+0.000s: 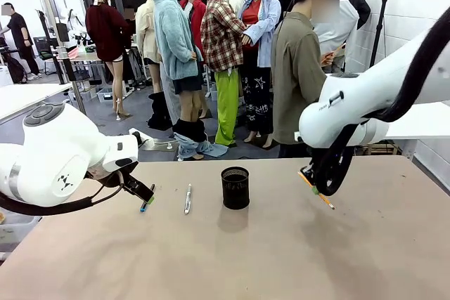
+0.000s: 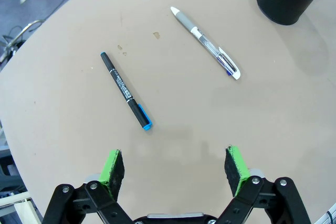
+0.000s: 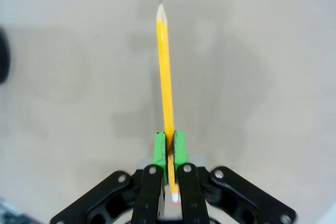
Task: Place the pens into the pen holder.
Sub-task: Pick up a writing instrument from the table and place it into the Pen holder.
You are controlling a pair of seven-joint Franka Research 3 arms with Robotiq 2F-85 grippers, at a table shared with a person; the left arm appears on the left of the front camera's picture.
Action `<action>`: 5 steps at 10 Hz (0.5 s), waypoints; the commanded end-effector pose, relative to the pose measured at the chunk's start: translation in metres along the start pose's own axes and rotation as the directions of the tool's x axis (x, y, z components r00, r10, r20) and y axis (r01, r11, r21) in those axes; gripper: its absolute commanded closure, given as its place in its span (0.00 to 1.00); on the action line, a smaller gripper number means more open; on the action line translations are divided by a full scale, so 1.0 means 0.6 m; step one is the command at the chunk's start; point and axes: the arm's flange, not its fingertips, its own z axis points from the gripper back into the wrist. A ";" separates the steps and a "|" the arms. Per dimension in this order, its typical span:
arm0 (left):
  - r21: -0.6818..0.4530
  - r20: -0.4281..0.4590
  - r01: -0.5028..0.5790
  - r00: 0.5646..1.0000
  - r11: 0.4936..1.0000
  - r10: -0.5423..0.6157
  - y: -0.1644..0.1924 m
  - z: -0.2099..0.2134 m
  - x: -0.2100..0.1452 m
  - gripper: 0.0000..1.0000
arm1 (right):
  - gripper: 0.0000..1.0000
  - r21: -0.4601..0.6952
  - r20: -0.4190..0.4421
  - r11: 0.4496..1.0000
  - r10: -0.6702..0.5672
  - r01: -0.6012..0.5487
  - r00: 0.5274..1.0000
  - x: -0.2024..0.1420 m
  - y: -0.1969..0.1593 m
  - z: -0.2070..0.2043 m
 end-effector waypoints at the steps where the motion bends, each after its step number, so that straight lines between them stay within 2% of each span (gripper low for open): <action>1: 0.000 0.001 -0.003 1.000 1.000 0.003 0.002 0.001 0.000 0.00 | 1.00 0.178 0.172 0.962 0.176 -0.206 0.969 -0.062 0.008 0.061; 2: 0.000 0.001 -0.003 1.000 1.000 0.003 0.002 0.001 0.000 0.00 | 1.00 0.207 0.290 0.916 0.279 -0.345 0.915 -0.074 0.020 0.084; 4: 0.000 0.001 -0.003 1.000 1.000 0.003 0.002 0.001 0.000 0.00 | 1.00 0.208 0.562 0.773 0.407 -0.600 0.720 -0.072 0.057 0.103; 5: 0.000 0.001 -0.003 1.000 1.000 0.003 0.002 0.001 0.000 0.00 | 1.00 0.259 0.643 0.671 0.417 -0.694 0.643 -0.059 0.072 0.100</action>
